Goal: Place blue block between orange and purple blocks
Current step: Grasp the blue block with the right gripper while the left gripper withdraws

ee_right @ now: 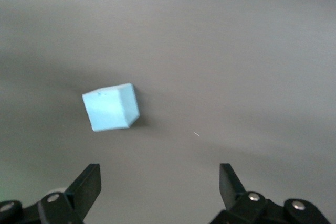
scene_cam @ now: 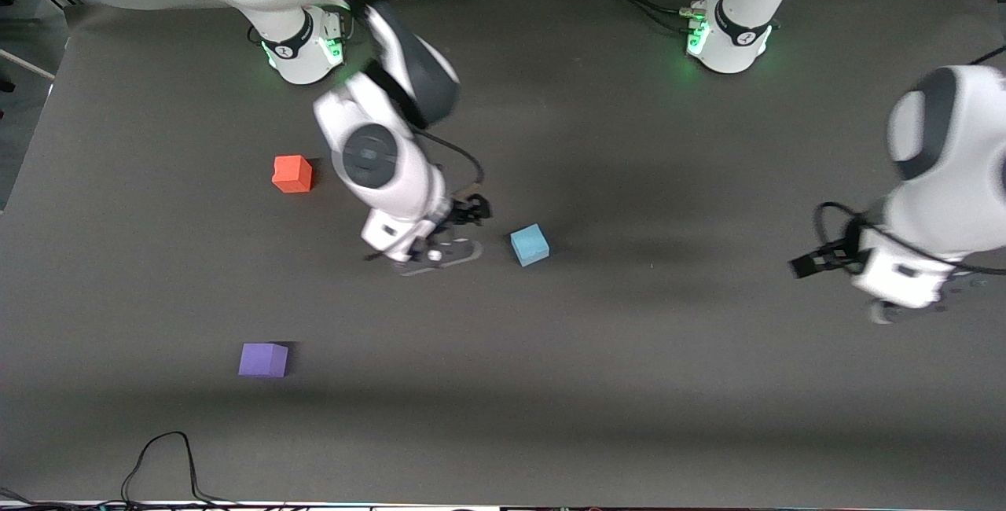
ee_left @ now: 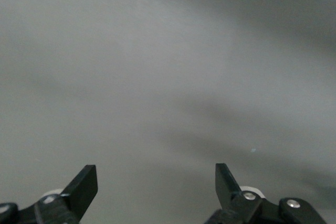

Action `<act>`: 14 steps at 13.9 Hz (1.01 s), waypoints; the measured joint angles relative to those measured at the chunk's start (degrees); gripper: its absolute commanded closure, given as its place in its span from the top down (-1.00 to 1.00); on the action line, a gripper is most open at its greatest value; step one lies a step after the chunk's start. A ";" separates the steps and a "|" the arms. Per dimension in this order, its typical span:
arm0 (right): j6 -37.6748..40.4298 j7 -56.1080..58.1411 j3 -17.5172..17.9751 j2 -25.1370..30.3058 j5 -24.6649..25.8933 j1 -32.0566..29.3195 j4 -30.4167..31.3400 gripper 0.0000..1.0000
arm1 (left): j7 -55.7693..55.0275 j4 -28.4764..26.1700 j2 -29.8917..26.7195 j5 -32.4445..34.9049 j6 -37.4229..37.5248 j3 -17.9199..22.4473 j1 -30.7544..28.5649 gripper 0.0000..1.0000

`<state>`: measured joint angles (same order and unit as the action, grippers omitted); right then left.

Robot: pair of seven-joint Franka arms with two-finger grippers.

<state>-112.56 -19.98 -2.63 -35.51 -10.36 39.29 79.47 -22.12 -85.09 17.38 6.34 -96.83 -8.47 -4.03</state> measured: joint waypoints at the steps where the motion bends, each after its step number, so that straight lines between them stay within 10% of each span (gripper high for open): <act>1: -2.40 -0.10 0.00 -3.05 0.00 1.72 -1.34 1.00 | 1.94 0.34 -0.37 0.00 0.56 -0.01 -1.07 1.00; 9: -11.11 -0.35 -0.11 -11.89 0.00 5.58 -4.12 1.00 | 11.70 0.94 -1.50 -0.46 2.45 1.48 -3.51 1.00; 14: -13.76 -0.35 -0.06 -14.13 0.00 6.29 -4.19 1.00 | 14.02 0.17 -4.11 -3.02 2.88 17.05 8.96 1.00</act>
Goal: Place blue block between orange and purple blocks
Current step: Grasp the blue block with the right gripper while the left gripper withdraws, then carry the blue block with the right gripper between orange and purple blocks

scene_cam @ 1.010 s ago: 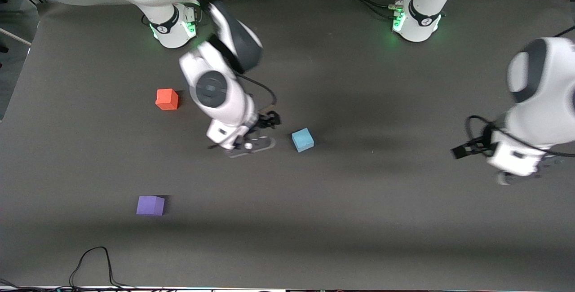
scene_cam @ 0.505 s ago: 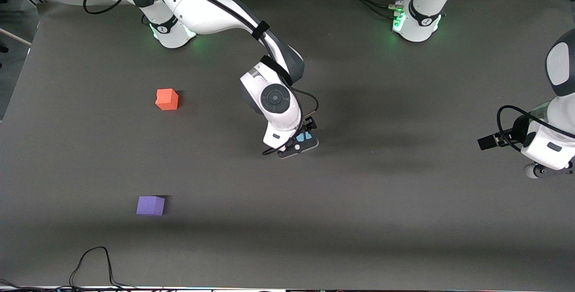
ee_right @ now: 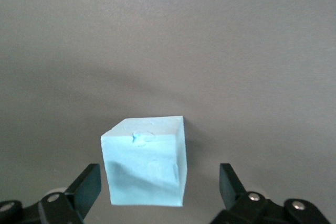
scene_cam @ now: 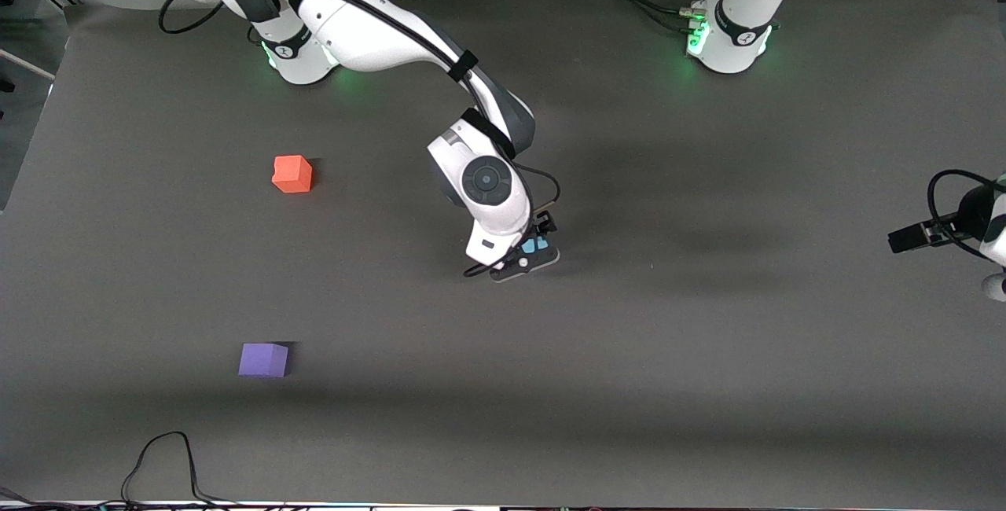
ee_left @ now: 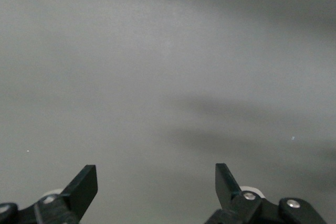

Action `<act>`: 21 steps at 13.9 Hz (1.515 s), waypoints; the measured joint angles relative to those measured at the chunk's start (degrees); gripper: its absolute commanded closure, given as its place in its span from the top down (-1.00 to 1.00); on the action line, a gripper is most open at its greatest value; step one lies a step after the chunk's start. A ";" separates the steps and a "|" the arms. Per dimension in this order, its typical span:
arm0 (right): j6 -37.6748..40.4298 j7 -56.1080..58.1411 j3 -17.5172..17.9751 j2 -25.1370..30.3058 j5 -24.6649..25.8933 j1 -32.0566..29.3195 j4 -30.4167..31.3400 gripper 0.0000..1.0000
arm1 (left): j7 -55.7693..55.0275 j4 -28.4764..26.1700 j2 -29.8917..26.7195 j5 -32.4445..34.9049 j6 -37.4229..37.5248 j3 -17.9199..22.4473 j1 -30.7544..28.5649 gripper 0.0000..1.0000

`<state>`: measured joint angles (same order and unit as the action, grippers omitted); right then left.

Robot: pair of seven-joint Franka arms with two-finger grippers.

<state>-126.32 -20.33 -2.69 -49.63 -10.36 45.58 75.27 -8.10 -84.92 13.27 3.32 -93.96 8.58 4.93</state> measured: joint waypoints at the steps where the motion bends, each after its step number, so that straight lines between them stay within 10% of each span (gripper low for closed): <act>1: -1.02 0.00 0.00 -0.67 0.00 0.37 -0.02 1.00 | -0.04 -1.24 -1.25 -0.34 -0.06 0.65 1.01 1.00; 6: -3.73 -1.90 0.01 -2.63 0.00 1.29 -0.28 0.88 | -0.11 -8.15 -5.71 -0.84 -1.63 1.92 1.38 1.00; 8: -3.84 -2.41 0.01 -3.01 0.00 1.76 -0.29 -0.03 | -0.11 -10.34 -6.14 -1.79 -5.07 2.03 1.38 1.00; 12: -3.86 -2.85 -0.15 -3.30 0.00 1.92 -0.33 -0.44 | -0.16 -17.39 -8.27 -2.42 -9.14 2.33 0.98 1.00; 16: -0.71 -5.52 -1.73 -3.12 0.00 1.06 -0.90 -0.50 | -0.08 -18.83 -10.04 -1.34 -8.98 2.51 0.65 1.00; 21: 9.79 -11.08 -14.02 -0.14 0.15 0.72 -1.84 -0.58 | -0.08 -17.48 -10.13 0.18 -7.10 2.33 0.77 1.00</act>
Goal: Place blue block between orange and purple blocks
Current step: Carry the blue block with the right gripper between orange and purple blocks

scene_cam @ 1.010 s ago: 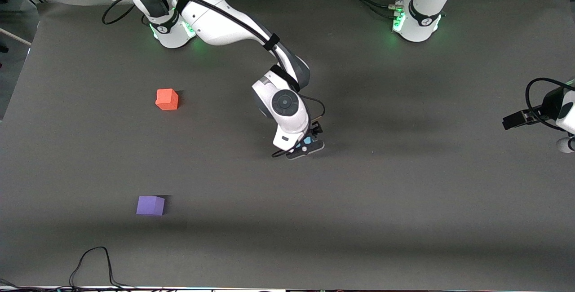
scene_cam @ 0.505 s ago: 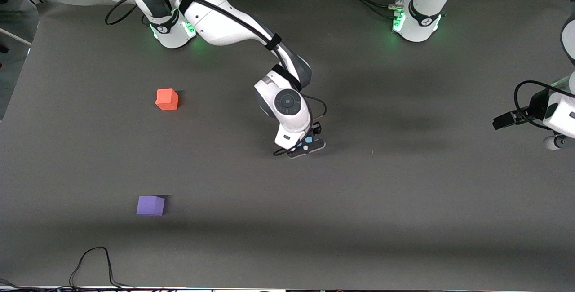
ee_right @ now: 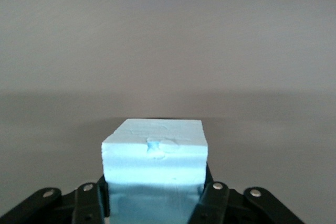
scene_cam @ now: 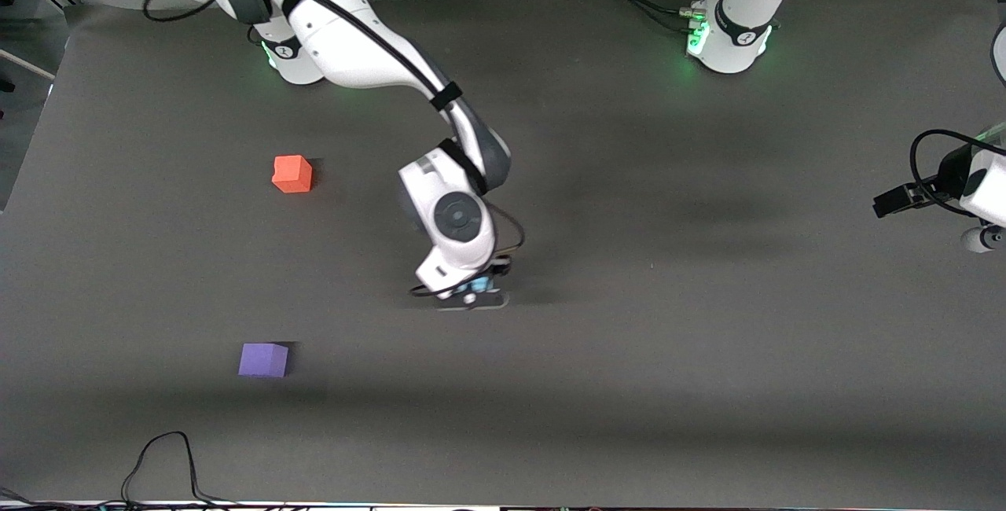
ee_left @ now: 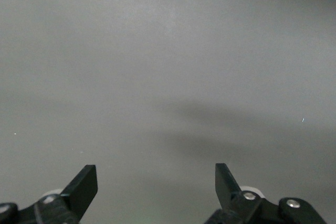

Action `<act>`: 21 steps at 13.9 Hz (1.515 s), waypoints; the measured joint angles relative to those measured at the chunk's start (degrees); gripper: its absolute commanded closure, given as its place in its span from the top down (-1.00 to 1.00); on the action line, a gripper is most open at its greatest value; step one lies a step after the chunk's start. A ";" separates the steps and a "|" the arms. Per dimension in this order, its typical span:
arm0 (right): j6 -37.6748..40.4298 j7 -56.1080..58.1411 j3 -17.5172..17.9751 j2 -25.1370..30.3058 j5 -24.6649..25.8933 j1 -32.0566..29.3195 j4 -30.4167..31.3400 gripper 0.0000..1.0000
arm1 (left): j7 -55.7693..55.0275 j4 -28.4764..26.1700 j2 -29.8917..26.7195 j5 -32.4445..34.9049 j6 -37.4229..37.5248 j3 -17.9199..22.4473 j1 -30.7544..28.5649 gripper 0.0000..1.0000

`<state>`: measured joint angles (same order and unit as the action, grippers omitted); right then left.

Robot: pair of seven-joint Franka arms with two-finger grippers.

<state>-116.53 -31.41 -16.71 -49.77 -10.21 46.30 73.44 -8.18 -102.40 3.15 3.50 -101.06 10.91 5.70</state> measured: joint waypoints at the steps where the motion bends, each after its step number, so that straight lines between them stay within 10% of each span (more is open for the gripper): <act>1: 2.94 0.49 -3.11 0.83 0.19 -0.14 0.04 -0.57 | 0.00 0.49 0.09 0.04 0.20 -0.03 0.02 1.00; 6: 4.73 15.01 -15.74 6.36 0.25 -1.08 7.86 -0.55 | 0.00 7.67 3.39 0.09 6.46 -0.18 0.29 1.00; 11: -14.78 29.64 -22.71 19.45 0.19 -1.41 33.47 -0.54 | 0.00 12.39 6.67 0.09 9.29 -0.21 0.30 1.00; 16: -30.61 32.67 -23.50 23.60 -1.16 -1.01 49.75 -0.54 | 0.00 12.43 6.74 0.09 10.04 -0.20 0.25 1.00; 21: -33.14 40.40 -23.29 23.59 -10.99 -0.56 53.31 -0.48 | 0.01 13.70 6.74 0.07 10.05 -0.21 0.25 1.00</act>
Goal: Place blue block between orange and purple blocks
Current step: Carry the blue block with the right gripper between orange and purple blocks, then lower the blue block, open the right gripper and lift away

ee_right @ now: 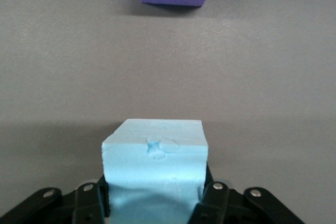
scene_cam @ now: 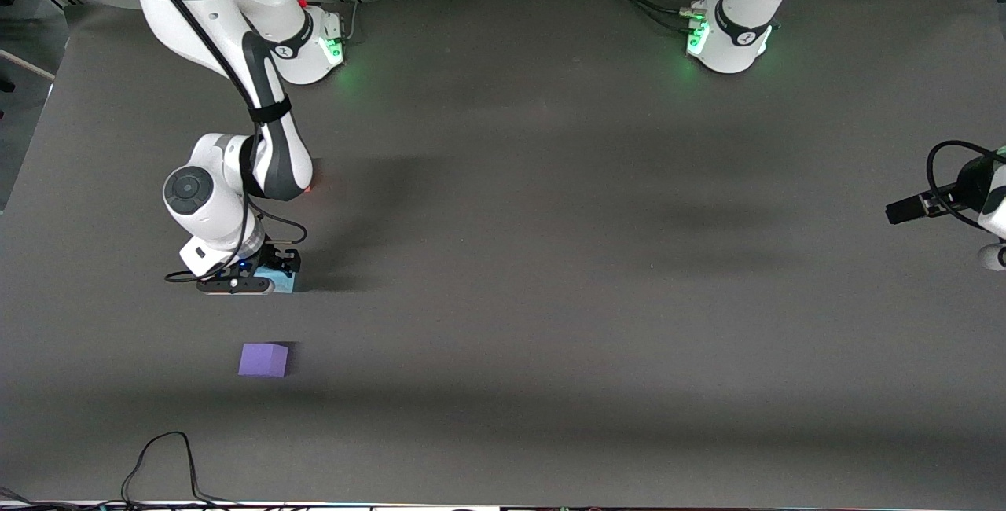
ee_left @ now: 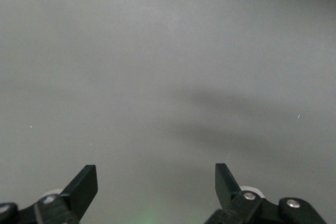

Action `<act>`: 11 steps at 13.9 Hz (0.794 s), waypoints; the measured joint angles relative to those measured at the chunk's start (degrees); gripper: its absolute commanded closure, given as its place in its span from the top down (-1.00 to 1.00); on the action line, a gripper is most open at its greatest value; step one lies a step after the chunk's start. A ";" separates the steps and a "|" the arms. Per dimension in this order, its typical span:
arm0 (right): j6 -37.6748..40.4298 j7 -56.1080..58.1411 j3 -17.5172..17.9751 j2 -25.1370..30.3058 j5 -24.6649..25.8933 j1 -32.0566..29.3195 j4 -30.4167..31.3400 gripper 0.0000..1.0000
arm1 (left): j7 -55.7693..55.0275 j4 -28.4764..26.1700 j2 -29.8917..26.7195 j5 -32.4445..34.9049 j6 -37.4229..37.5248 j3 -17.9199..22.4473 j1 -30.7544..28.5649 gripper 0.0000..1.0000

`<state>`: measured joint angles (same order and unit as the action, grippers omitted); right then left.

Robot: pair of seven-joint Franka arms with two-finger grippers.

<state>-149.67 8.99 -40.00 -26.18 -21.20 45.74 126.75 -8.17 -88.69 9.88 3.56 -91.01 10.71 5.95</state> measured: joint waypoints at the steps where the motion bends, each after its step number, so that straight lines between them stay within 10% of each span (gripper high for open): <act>1: 0.04 2.77 0.00 0.00 -2.59 0.00 0.30 -0.47 | -0.01 0.72 0.00 -0.01 0.00 0.00 0.00 1.00; 4: 0.00 5.90 0.00 -0.14 -4.63 0.00 2.11 -0.37 | 0.00 2.48 0.01 -0.03 0.00 -0.07 0.03 1.00; 8: -0.03 6.44 0.00 -0.55 -4.63 0.00 2.69 0.86 | 0.04 2.70 0.29 -0.03 0.03 -0.25 0.15 1.00; 11: -0.14 6.78 0.00 -1.02 -4.64 0.02 2.73 1.00 | 1.71 2.88 0.80 -0.03 0.25 -0.23 0.09 1.00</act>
<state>-149.81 15.77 -40.00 -27.21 -25.83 45.76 129.48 -6.47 -85.81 10.68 3.53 -90.75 10.47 6.04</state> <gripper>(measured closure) 0.163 0.000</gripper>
